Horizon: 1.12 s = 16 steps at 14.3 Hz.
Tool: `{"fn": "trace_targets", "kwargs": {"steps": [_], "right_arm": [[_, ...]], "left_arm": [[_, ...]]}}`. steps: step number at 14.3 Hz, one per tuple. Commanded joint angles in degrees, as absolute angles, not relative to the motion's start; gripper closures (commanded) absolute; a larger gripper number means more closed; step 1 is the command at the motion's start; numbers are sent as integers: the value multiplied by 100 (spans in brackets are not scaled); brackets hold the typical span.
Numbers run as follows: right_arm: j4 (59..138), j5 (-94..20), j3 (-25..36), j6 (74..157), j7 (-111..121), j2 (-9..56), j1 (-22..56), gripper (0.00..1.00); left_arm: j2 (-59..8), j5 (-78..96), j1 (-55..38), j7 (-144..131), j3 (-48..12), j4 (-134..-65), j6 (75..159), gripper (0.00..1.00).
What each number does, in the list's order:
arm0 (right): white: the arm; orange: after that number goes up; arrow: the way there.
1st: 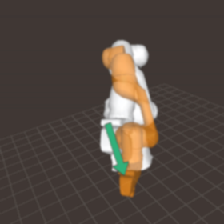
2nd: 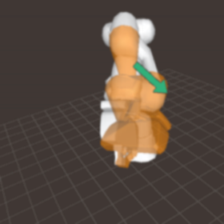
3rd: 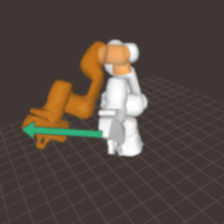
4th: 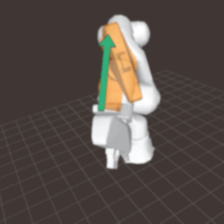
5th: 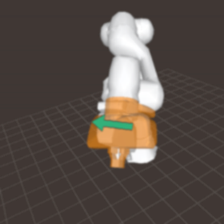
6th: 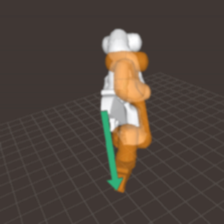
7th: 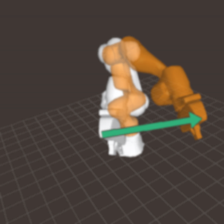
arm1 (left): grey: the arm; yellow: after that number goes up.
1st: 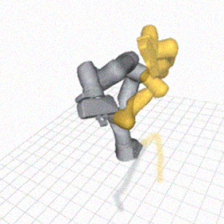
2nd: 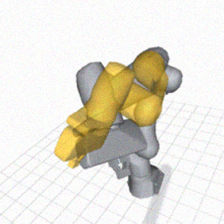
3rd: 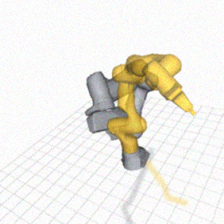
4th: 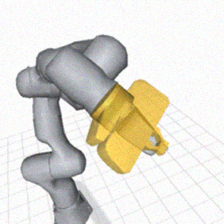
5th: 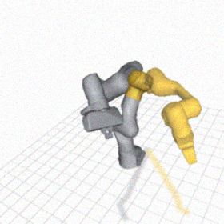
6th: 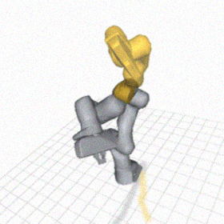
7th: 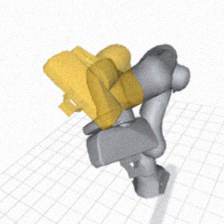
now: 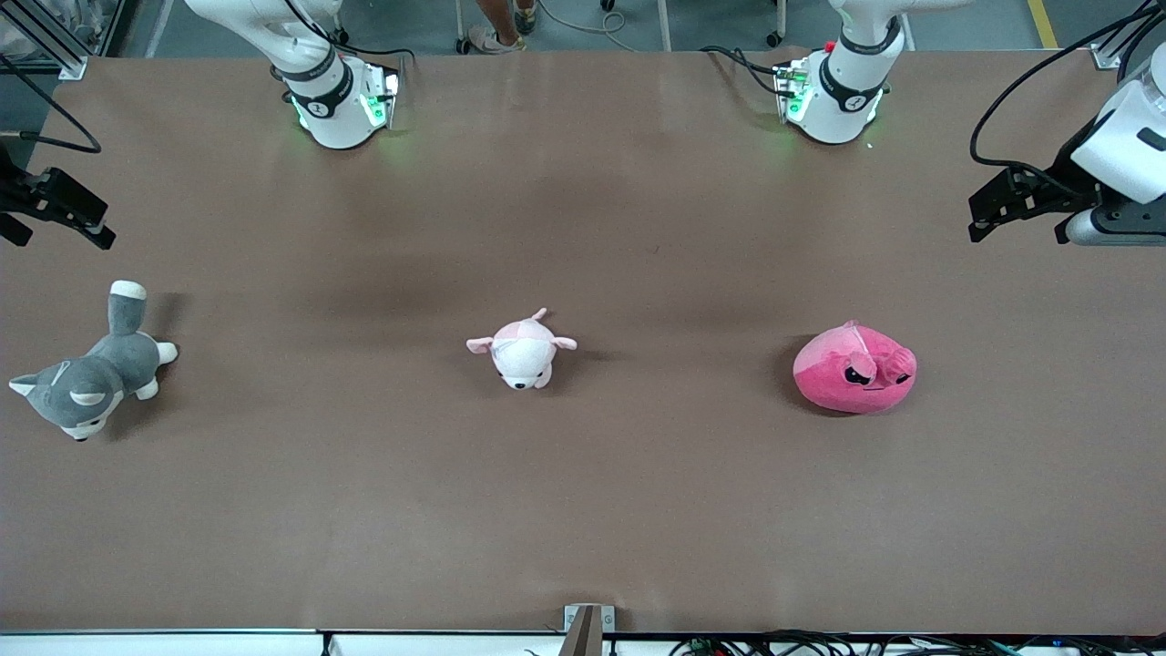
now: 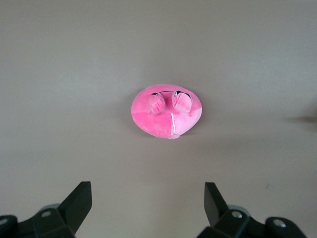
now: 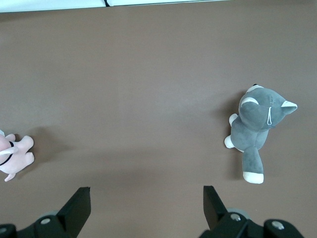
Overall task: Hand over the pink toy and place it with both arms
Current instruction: 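Move the left gripper down toward the large pink plush toy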
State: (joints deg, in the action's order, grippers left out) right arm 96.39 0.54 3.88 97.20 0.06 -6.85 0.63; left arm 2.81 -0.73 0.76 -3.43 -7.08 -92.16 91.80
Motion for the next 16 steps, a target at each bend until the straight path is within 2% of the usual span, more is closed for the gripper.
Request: {"fn": "trace_targets", "kwargs": {"steps": [1, 5, 9, 16], "right_arm": [[9554, 141, 431, 9686, -17, -659, 132, 0], [9554, 132, 431, 9677, -9, -659, 132, 0], [9545, 141, 431, 9703, -9, -659, 114, 0], [9554, 97, 439, 9685, -53, -642, 105, 0]], "left_arm": [[211, -114, 79, -369, -694, -9062, 9106, 0], [27, -149, 105, -299, -668, -9026, 9114, 0], [-754, -185, 228, -386, -659, -8701, 9202, 0], [-1502, -114, 317, -1106, -685, -9376, 10632, 0]]}}
